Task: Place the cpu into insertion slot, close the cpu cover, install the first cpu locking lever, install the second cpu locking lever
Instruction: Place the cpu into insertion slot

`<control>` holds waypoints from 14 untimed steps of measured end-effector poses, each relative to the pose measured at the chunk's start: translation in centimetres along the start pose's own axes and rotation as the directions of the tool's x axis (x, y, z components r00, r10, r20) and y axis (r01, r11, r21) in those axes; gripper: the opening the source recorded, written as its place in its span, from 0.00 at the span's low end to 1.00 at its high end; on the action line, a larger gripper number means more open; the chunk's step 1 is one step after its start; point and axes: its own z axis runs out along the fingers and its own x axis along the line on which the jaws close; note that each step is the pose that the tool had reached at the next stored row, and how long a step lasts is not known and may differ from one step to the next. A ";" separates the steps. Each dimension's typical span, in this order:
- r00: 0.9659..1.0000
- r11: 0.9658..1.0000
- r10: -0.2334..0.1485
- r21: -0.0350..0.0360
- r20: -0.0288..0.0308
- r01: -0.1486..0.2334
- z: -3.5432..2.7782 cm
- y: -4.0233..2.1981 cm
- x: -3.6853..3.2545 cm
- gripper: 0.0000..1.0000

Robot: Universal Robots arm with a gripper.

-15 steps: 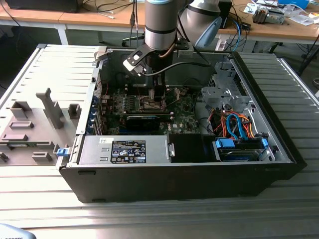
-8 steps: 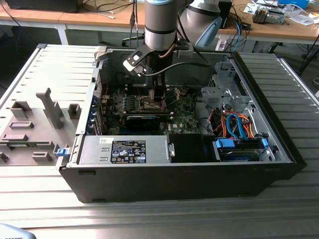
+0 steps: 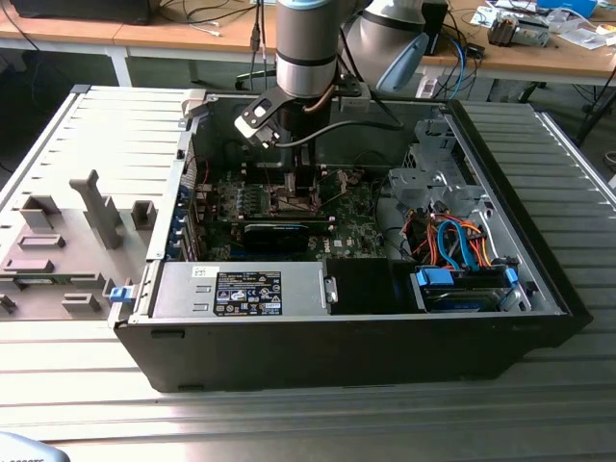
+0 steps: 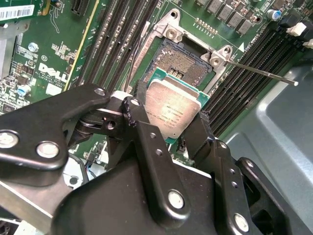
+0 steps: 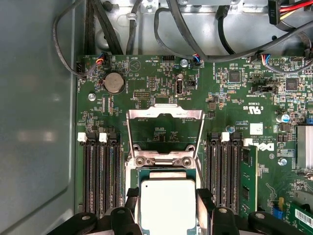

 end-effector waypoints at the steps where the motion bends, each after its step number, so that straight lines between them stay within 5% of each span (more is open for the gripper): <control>1: 1.000 1.000 0.000 0.000 0.000 0.000 0.01 0.00 0.00 0.55; 14: 1.000 1.000 0.000 0.000 0.000 0.000 0.25 -0.10 0.01 0.55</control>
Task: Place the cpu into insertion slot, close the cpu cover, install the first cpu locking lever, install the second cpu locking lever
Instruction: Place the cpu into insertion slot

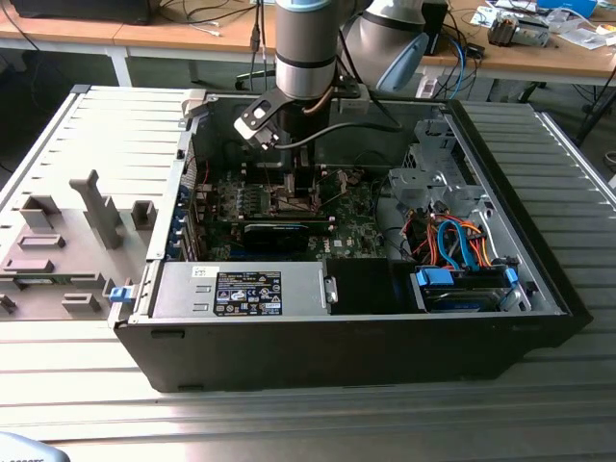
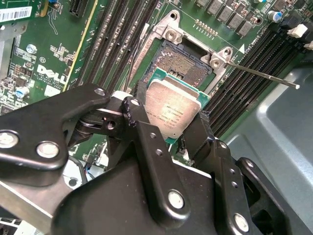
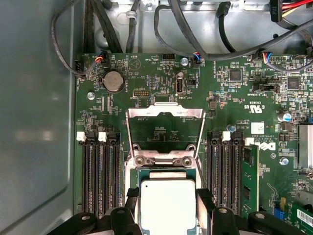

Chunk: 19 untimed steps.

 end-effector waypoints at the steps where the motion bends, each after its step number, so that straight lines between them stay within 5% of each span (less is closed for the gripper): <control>1: 1.000 1.000 0.000 0.000 0.000 0.000 0.01 0.00 0.00 0.55; 19: 1.000 1.000 0.000 0.000 0.007 0.000 1.17 -0.45 0.16 0.55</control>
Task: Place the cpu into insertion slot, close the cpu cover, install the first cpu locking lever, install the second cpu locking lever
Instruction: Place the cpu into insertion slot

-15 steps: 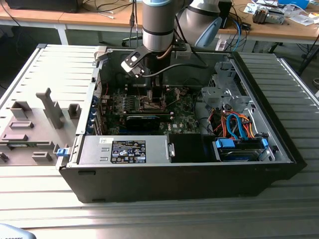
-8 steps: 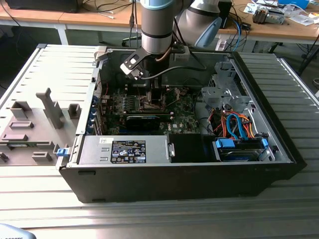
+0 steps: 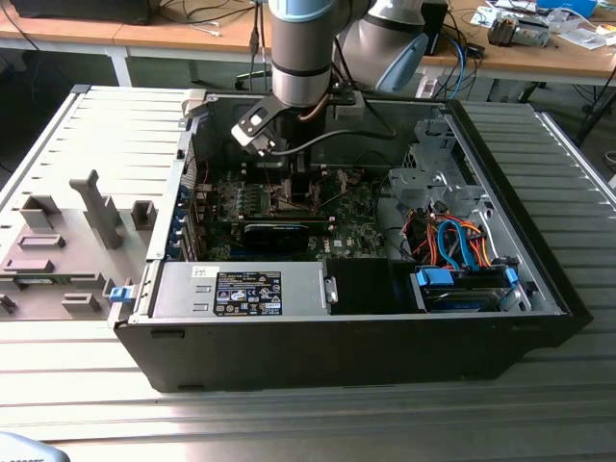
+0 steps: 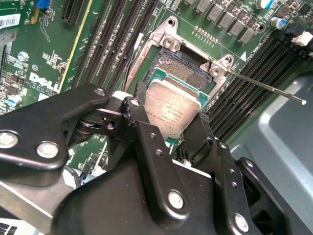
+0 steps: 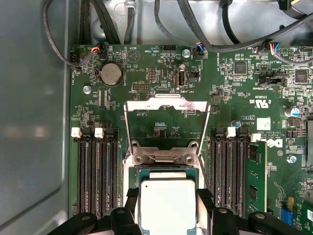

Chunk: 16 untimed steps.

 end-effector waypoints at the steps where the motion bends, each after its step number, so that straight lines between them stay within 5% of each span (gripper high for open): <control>1: 1.000 1.000 0.000 0.000 0.000 0.000 0.04 -0.02 0.00 0.55; 16: 1.000 1.000 0.000 0.000 0.001 0.000 0.89 -0.43 0.01 0.55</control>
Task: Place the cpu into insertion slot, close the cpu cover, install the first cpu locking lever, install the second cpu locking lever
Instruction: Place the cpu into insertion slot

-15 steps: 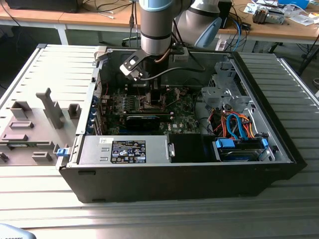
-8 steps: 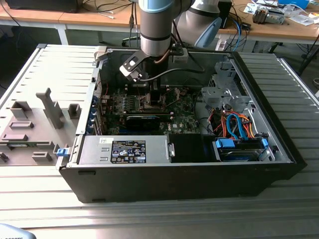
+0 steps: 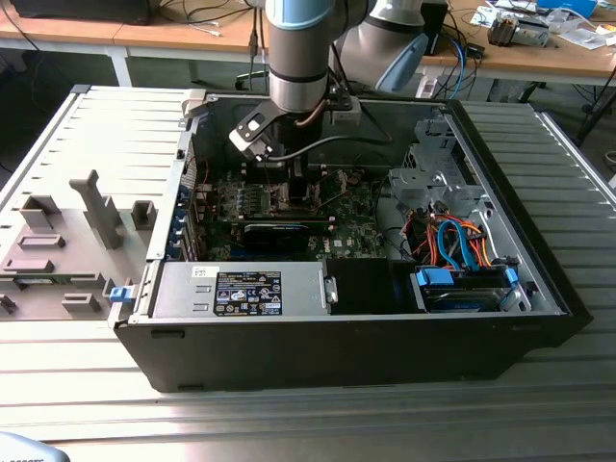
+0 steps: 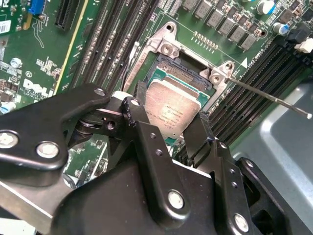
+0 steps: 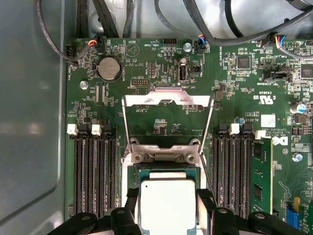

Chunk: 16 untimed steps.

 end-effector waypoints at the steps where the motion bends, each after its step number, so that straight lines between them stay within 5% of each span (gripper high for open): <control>1: 1.000 1.000 0.000 0.000 0.000 0.000 0.11 -0.05 0.00 0.55; 16: 1.000 1.000 0.012 0.000 0.001 -0.012 1.82 -0.25 0.24 0.55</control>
